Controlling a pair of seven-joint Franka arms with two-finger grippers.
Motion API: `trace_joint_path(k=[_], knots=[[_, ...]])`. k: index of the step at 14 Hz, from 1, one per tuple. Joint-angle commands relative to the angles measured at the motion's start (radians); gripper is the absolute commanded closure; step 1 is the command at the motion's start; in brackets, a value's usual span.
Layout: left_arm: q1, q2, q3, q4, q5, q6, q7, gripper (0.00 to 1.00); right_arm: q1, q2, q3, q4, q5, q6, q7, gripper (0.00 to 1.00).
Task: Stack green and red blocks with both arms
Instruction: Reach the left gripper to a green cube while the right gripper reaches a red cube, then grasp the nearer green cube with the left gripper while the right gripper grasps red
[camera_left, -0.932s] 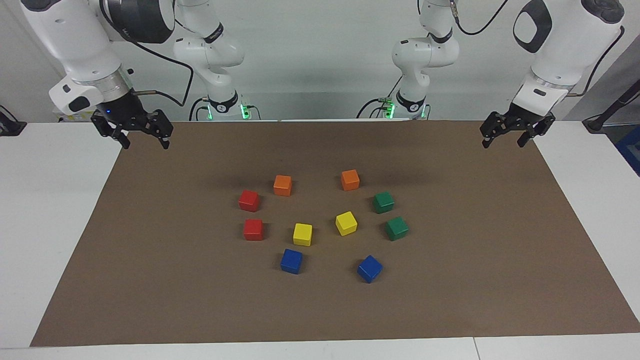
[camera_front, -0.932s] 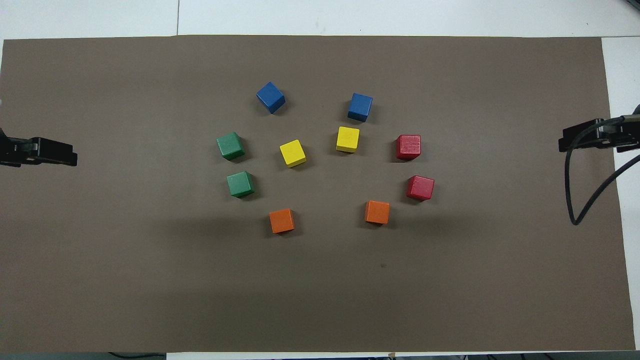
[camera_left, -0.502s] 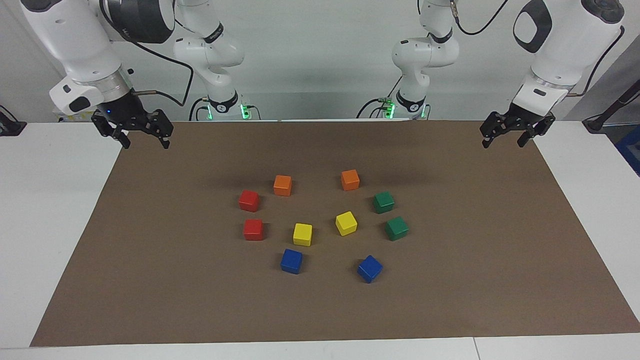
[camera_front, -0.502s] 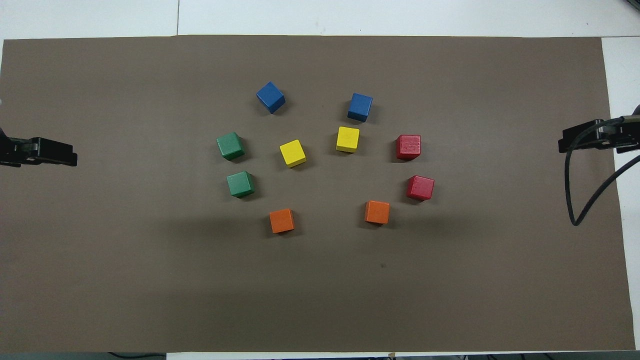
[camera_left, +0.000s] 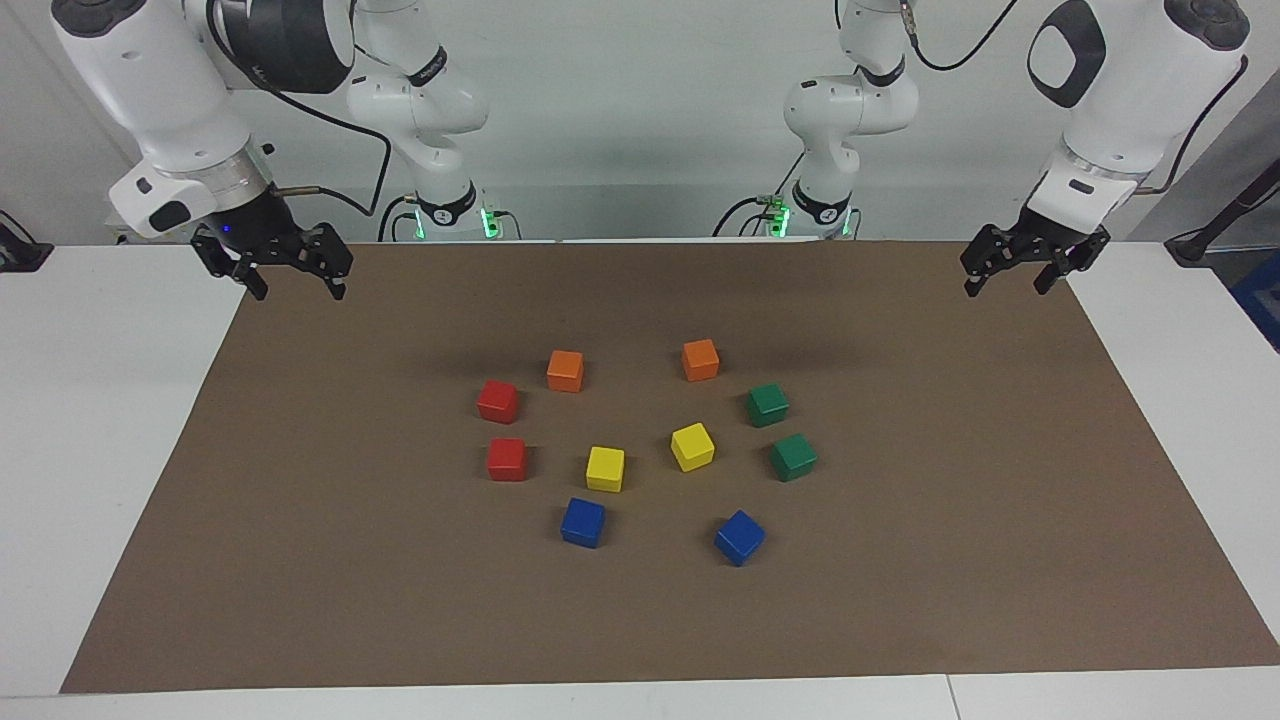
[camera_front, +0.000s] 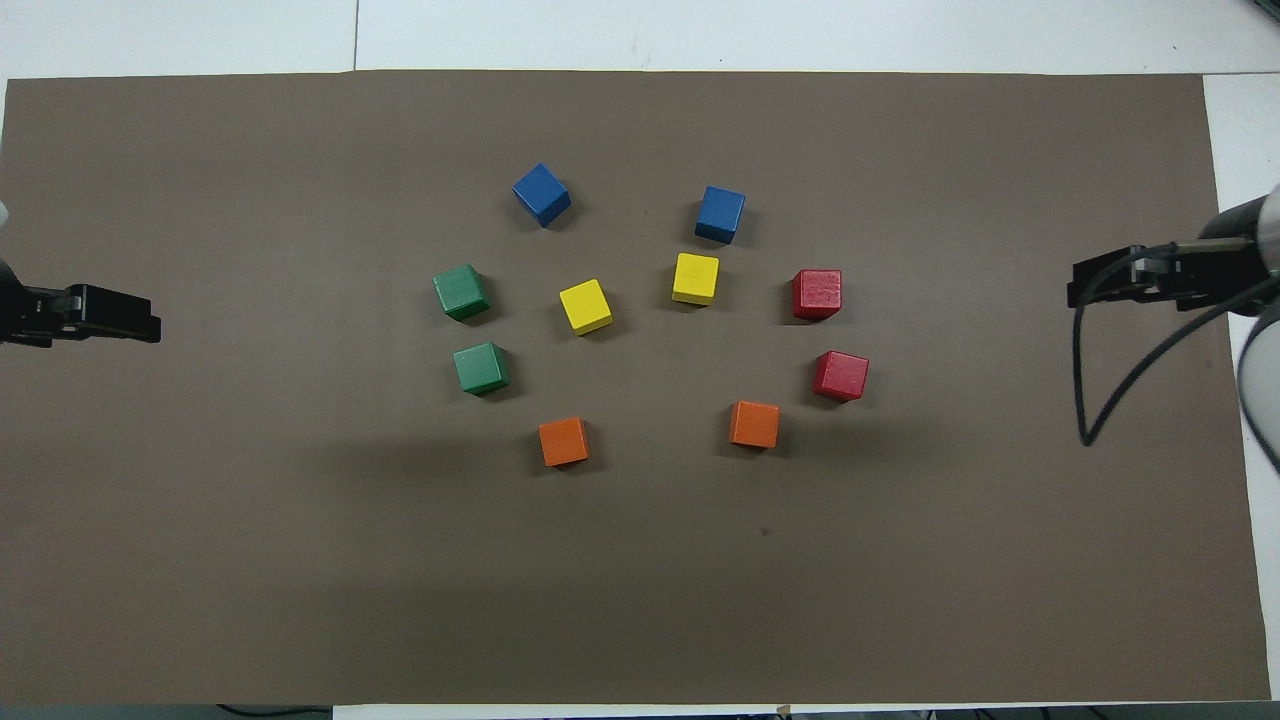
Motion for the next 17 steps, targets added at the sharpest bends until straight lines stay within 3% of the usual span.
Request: trace_joint_path(k=[1, 5, 8, 11, 17], knots=[[-0.05, -0.055, -0.012, -0.098, -0.019, 0.082, -0.12, 0.0, 0.07, -0.033, 0.006, -0.115, 0.004, 0.112, 0.103, 0.0], [-0.183, -0.038, -0.012, -0.164, -0.019, 0.193, -0.317, 0.0, 0.122, 0.01, 0.006, -0.177, 0.006, 0.212, 0.122, 0.0], [-0.271, 0.037, -0.01, -0.166, -0.019, 0.263, -0.462, 0.0, 0.141, 0.027, 0.006, -0.225, 0.006, 0.281, 0.162, 0.0], [-0.321, 0.126, -0.01, -0.166, -0.017, 0.349, -0.553, 0.0, 0.166, 0.061, 0.006, -0.231, 0.006, 0.318, 0.178, 0.0], [-0.371, 0.23, -0.009, -0.22, -0.017, 0.51, -0.664, 0.0, 0.222, 0.125, 0.007, -0.27, 0.013, 0.441, 0.25, 0.0]])
